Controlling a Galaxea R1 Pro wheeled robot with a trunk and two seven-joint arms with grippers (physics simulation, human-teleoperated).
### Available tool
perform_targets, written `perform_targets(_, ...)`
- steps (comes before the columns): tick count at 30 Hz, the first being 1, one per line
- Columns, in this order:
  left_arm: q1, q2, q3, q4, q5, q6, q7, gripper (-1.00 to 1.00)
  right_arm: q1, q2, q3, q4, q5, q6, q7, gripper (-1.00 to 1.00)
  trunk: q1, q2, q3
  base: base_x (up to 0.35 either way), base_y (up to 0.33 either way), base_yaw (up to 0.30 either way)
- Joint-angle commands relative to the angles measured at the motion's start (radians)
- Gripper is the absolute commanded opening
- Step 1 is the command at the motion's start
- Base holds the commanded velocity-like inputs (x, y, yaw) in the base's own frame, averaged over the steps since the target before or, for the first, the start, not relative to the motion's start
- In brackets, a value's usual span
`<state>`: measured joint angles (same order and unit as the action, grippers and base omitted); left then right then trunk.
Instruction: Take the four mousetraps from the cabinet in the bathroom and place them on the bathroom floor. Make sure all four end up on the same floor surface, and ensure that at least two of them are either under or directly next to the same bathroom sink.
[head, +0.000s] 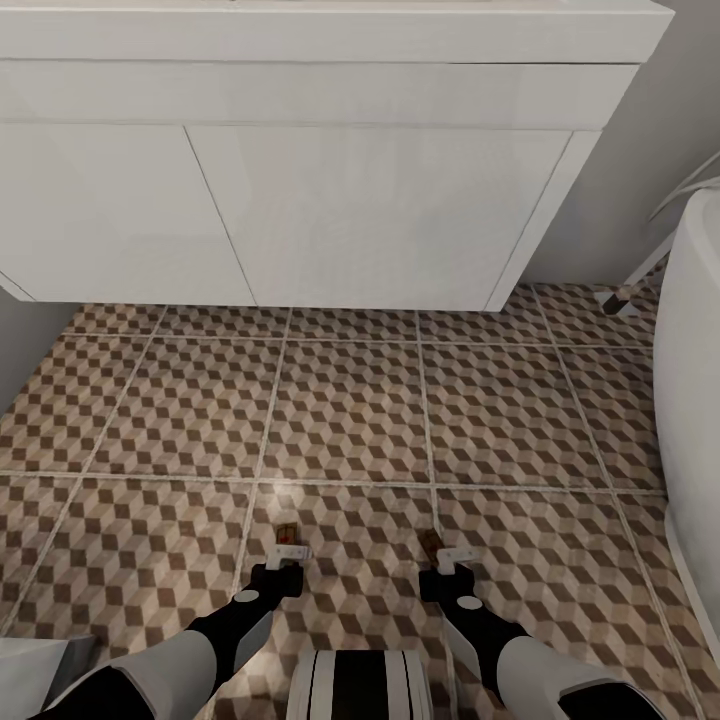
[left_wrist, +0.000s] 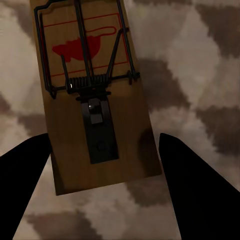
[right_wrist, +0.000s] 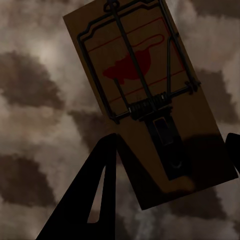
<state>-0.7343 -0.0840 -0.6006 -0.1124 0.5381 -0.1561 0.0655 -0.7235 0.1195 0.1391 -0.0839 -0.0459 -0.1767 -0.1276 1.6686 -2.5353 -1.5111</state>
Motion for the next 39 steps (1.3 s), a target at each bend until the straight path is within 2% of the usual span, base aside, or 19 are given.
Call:
perform_targets(1,0.0,0.0,-0.009,0.0,0.005,-0.003,0.005,-1.0,-0.001,0.0,0.008,0.001,-0.005,-0.003,-0.004,-1.0,0.0,0.0,-0.001,0.0,0.0,0.0)
perform_targets(6,0.0,0.0,-0.008,0.0,0.005,-0.003,0.005,-1.0,-0.001,0.0,0.008,0.001,-0.005,-0.003,-0.004,-1.0,0.0,0.0,-0.001,0.0,0.0,0.0)
perform_targets(11,0.0,0.0,-0.008,0.0,0.005,-0.003,0.005,-1.0,-0.001,0.0,0.008,0.001,-0.005,-0.003,-0.004,-1.0,0.002,-0.001,-0.02,0.0,0.0,0.0)
perform_targets(33,0.0,0.001,-0.008,0.001,0.005,-0.003,0.005,-1.0,-0.001,-0.001,0.008,0.001,-0.005,-0.003,-0.004,-1.0,0.002,-0.001,-0.02,0.0,0.0,0.0)
perform_targets(39,0.0,0.003,-0.018,0.002,-0.006,-0.007,0.002,-1.0,-0.001,-0.001,0.008,0.001,-0.004,-0.003,-0.004,-1.0,0.002,-0.001,-0.02,0.0,0.0,0.0)
